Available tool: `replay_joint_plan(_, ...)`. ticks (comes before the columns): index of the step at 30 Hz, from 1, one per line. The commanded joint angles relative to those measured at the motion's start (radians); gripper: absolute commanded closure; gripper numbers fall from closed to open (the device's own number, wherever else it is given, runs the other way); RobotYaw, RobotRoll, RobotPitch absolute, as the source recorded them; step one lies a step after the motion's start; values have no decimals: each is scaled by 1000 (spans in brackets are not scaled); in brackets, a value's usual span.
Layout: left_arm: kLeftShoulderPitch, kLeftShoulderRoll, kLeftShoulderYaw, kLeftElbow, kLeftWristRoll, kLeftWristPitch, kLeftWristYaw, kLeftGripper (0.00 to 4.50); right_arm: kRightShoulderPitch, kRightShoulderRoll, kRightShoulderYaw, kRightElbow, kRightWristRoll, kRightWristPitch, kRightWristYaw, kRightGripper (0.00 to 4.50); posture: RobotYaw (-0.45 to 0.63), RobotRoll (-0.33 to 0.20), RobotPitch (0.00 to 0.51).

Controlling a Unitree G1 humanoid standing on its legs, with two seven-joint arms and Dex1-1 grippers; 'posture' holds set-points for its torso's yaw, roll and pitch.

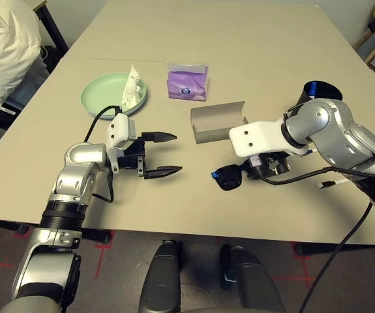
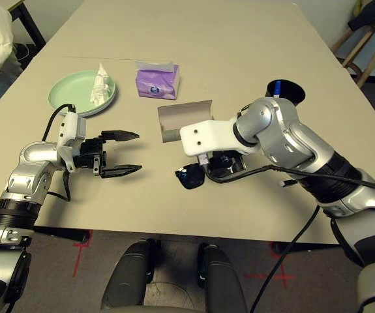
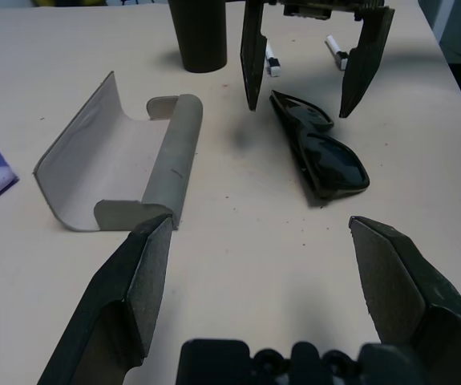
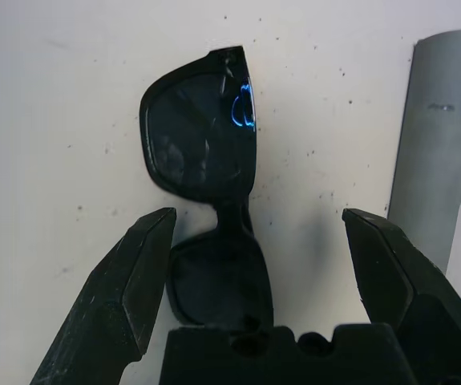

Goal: Organize and tidy the items on the table.

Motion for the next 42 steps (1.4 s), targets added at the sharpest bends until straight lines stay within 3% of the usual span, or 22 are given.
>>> replay_joint_plan(1,23,10,-24,-37,13,-7,1,52,-4,11,23,9,-27,4,15,0,250,0,178)
replay_joint_plan(26,35,15,-28,-61,14,2,10,52,-3,45,20,121,-89,-125,32,0,261,0,180)
replay_joint_plan(30,39,15,-27,-69,13,4,14,0,-3,52,17,130,-92,-134,34,1316,265,0,182)
replay_joint_plan(37,54,17,-28,-84,13,9,21,0,-2,61,11,131,-89,-143,34,4076,266,0,178)
replay_joint_plan(42,60,18,-28,-90,12,12,25,0,-10,62,2,121,-83,-141,38,4106,264,0,172)
